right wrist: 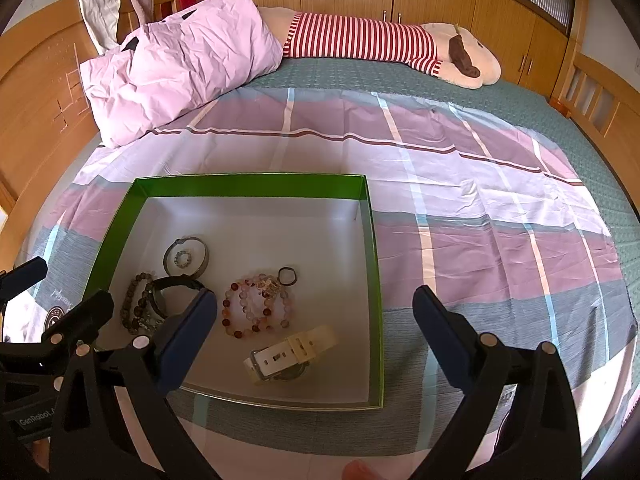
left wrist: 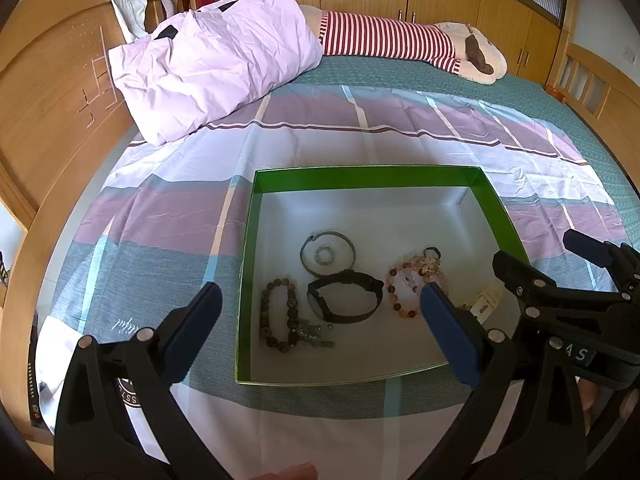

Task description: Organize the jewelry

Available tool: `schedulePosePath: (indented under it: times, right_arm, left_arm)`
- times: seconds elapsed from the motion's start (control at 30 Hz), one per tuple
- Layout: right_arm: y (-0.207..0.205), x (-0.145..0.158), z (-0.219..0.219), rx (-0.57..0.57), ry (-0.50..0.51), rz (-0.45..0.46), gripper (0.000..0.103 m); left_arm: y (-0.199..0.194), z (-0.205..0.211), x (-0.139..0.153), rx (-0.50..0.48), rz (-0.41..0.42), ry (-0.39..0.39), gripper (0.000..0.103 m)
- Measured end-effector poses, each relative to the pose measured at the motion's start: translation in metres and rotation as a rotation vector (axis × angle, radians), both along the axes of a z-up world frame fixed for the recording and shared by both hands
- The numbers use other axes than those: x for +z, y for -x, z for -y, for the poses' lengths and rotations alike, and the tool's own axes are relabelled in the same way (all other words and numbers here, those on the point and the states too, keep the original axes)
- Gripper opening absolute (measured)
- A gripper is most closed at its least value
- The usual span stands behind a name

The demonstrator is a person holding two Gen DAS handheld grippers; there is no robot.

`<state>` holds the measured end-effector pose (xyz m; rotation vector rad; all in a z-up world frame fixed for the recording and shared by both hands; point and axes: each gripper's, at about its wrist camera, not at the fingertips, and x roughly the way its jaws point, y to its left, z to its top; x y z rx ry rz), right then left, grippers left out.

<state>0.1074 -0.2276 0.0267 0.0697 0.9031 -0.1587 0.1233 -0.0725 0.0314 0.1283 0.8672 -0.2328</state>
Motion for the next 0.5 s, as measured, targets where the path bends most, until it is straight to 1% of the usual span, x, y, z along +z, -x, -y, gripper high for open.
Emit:
schedulePosePath:
  times: [0.5]
  right_arm:
    - [0.0003, -0.0012, 0.0021, -0.001, 0.009, -0.001, 0.098]
  left_arm:
    - [0.0008, -0.0014, -0.0024, 0.004, -0.004, -0.003, 0.101]
